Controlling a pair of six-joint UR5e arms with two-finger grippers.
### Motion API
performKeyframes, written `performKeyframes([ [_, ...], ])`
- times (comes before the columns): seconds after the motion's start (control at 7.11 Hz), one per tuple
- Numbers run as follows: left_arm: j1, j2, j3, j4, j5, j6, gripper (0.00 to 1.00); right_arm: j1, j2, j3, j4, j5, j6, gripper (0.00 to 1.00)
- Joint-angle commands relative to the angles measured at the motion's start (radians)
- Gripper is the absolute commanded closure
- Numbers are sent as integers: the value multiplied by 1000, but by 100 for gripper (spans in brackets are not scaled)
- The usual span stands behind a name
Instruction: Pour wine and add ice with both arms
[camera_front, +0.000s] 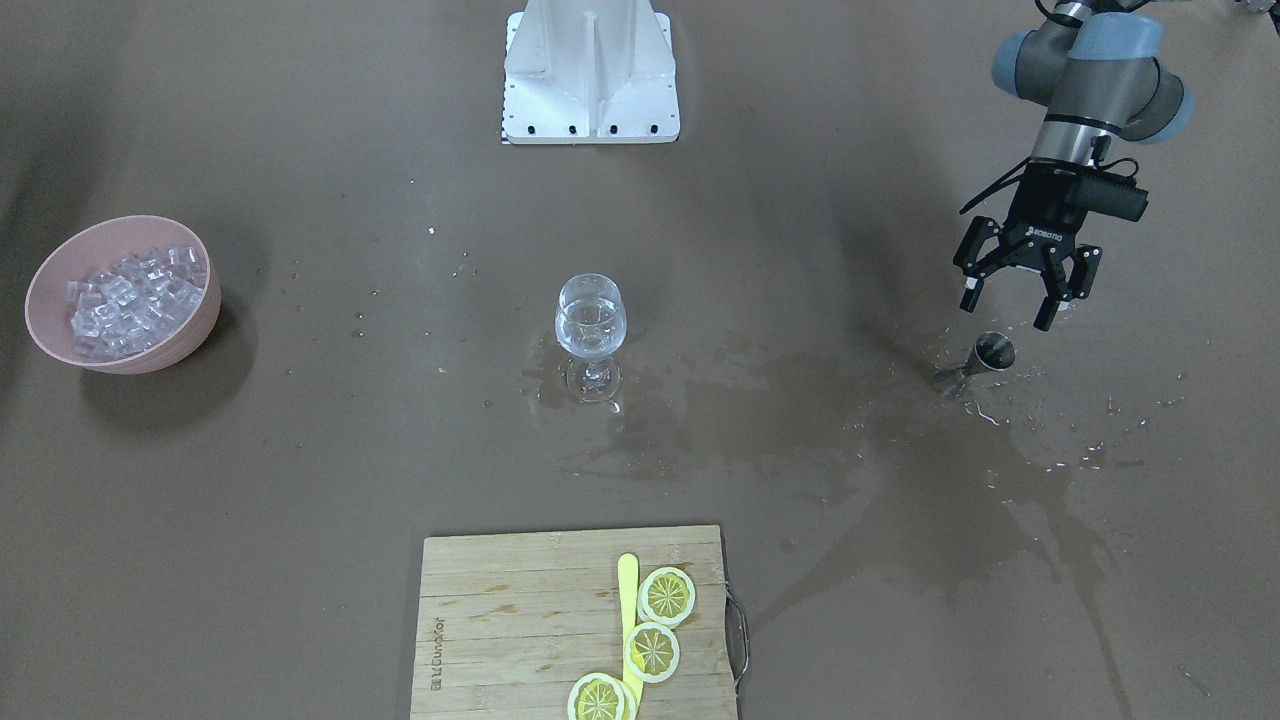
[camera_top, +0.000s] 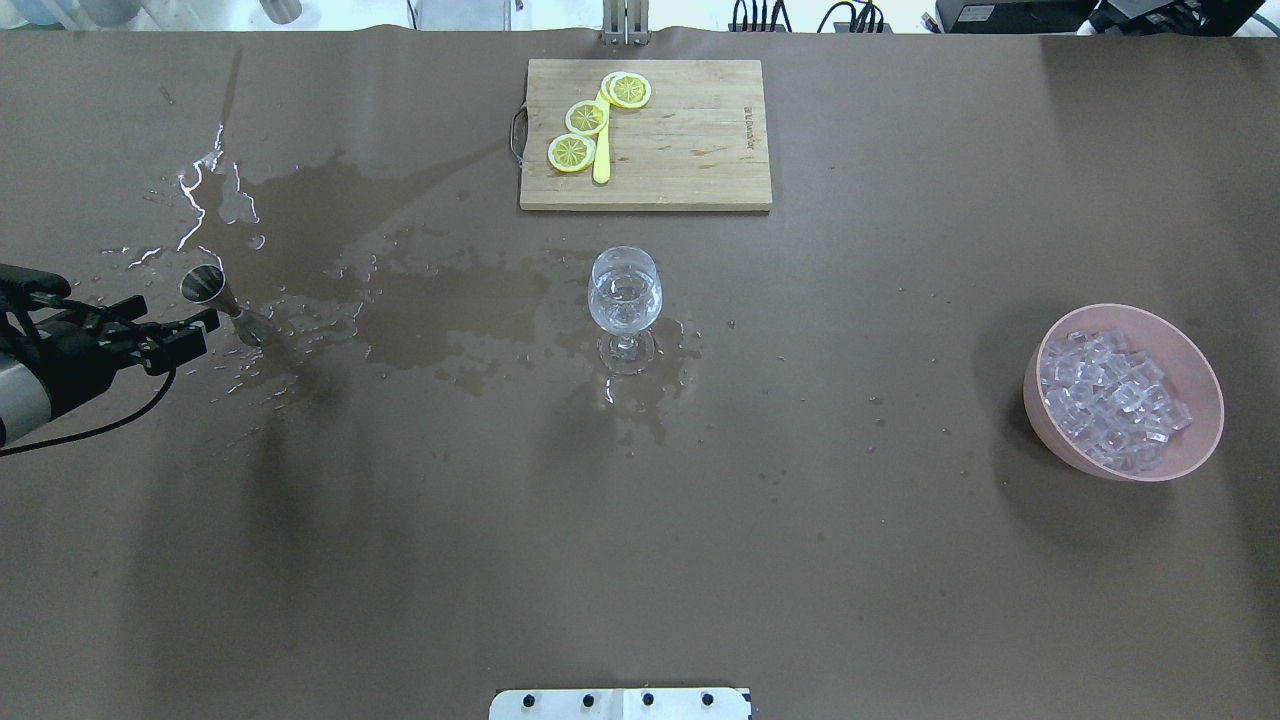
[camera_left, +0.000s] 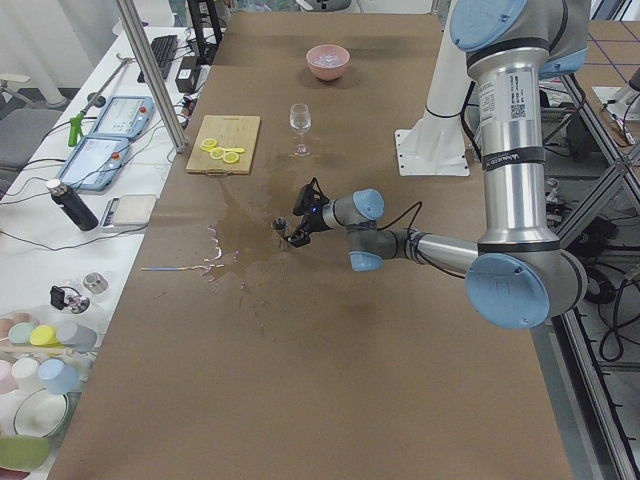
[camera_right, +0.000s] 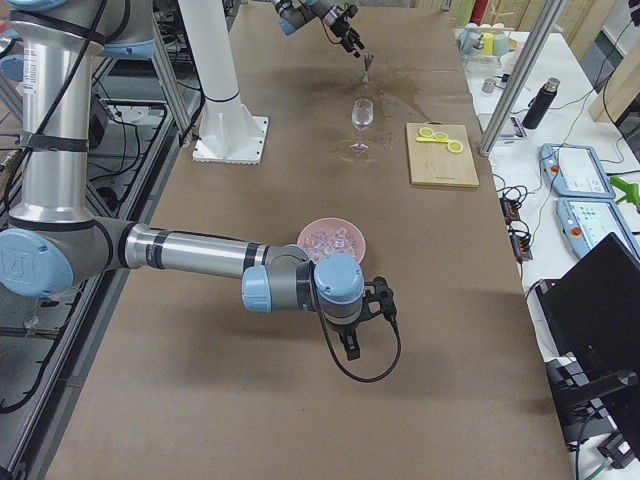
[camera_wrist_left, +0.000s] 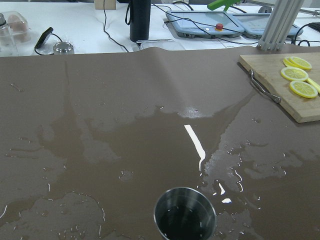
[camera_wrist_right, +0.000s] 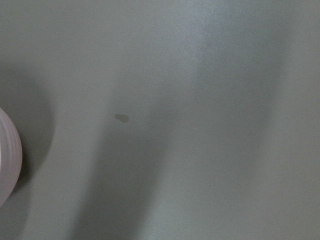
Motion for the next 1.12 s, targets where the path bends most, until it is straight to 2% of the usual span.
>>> performKeyframes([
  [0.0,55,-45,71,5,126,-52,2,-1,0,0,0,0,-1,0],
  [0.14,79,-85,123,0,173,-52,2,0,0,0,0,0,0,0],
  [0.42,80,-98,136,-1,181,-50,2,-1,0,0,2,-2,0,0],
  [0.7,84,-116,171,-3,244,-49,2,0,0,0,2,0,0,0],
  [0.98,86,-157,214,-1,246,-50,2,0,2,2,3,0,0,0],
])
